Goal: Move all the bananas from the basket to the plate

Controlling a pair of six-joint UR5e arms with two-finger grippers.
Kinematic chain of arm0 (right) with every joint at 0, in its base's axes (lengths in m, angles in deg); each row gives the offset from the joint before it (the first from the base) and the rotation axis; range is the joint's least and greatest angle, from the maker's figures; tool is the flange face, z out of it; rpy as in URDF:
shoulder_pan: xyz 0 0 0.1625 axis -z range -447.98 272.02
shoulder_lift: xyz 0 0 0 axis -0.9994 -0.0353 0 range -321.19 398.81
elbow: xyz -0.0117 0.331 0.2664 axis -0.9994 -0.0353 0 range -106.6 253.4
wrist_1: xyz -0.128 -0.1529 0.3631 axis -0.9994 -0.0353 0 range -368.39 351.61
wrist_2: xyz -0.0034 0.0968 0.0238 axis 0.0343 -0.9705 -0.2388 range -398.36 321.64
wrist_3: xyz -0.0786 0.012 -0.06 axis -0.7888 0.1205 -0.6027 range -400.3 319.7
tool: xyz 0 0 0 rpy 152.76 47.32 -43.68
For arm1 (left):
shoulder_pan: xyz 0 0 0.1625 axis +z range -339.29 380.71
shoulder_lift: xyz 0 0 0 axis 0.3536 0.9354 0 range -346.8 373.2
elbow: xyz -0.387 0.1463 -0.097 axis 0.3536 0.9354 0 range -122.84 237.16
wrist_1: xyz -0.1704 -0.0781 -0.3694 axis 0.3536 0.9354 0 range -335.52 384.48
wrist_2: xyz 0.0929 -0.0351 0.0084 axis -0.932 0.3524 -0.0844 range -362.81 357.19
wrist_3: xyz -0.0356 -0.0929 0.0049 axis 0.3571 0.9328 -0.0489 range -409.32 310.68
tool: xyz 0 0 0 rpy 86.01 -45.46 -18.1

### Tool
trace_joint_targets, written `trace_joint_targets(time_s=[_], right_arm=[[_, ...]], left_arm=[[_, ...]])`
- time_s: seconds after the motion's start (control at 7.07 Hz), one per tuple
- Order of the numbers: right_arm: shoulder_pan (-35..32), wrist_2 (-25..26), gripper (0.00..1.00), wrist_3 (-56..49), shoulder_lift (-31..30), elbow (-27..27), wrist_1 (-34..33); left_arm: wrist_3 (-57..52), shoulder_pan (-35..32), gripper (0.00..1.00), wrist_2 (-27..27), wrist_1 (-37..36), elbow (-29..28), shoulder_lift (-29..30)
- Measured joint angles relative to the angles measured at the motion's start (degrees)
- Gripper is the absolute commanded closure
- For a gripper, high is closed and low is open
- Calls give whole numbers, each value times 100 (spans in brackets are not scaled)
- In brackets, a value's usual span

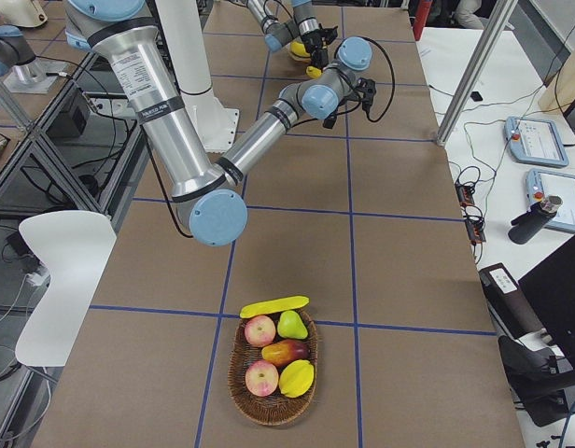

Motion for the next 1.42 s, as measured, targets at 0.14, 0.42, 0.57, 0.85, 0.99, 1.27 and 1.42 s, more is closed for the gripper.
trace_joint_targets(time_s=[0.14, 0.42, 0.57, 0.85, 0.99, 1.27, 1.42], right_arm=[[-20, 278, 0, -2, -75, -20, -14], [-26, 596, 0, -3, -130, -70, -26], [-24, 672, 0, -3, -130, -111, -27], [-22, 751, 0, -3, -150, -147, -31], [-24, 812, 0, -3, -174, -150, -30], [-22, 919, 0, -3, -234, -159, -25], [-21, 940, 0, -3, -267, -168, -22]], left_arm=[[2, -247, 100, -5, -197, 216, -444], [-5, -622, 100, -37, -547, 485, -1216], [0, -748, 100, -60, -595, 522, -1556], [-9, -950, 100, -186, -601, 597, -2197], [-31, -991, 100, -316, -580, 632, -2460], [-52, -994, 100, -506, -565, 639, -2822], [-58, -971, 100, -528, -569, 619, -2914]])
